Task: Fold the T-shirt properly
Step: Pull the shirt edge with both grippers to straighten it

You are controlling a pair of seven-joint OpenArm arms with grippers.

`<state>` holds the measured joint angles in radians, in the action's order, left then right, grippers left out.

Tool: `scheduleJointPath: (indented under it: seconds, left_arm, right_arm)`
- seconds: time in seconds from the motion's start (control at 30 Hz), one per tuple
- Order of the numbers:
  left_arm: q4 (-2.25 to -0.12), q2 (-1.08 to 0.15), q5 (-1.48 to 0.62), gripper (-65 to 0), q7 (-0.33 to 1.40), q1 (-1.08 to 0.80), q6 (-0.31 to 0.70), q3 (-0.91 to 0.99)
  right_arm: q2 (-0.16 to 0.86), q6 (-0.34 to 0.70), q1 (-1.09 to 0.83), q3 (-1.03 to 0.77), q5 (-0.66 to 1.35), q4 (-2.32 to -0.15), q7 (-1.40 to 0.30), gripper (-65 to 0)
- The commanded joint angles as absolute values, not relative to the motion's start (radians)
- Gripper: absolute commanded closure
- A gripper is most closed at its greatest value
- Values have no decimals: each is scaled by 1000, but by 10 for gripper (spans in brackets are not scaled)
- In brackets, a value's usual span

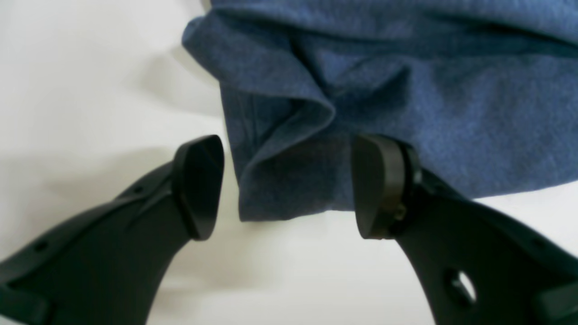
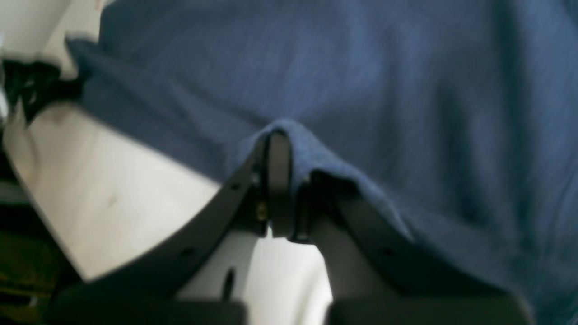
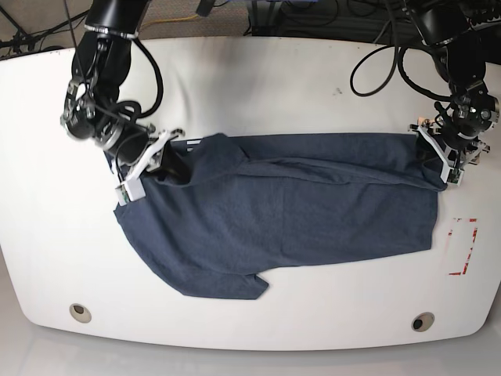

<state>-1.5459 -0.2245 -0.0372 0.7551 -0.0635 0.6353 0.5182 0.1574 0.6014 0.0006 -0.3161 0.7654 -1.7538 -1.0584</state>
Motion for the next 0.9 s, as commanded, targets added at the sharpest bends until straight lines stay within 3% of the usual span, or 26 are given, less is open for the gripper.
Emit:
scheduleJointPath:
  seconds: [0.0,0.23,0.37,0.57,0.87]
  left_arm:
    - [-1567,-242,-44,-403,737,-65,631,521]
    - [-1567,-242,-44,-403,737,-70,631,519]
    - [-1567,-242,-44,-403,736,-70,631,521]
    - [-1567,-239,-47,-403,736,-64,631,524]
    - [-1573,-234,-48,-407,616,-62,608,527]
  right_arm:
    - [208,611,73,-292,789,-1659,-1047,-62]
    - [308,611,262,-188,789,-1403,-1041,-154]
    - [367,611,331,-168,789,-1333,-1032,-300]
    - [483,602,278,-171,789,-1377,-1000,-504]
    - [553,545,88,-171,628,-1457,-895,-531]
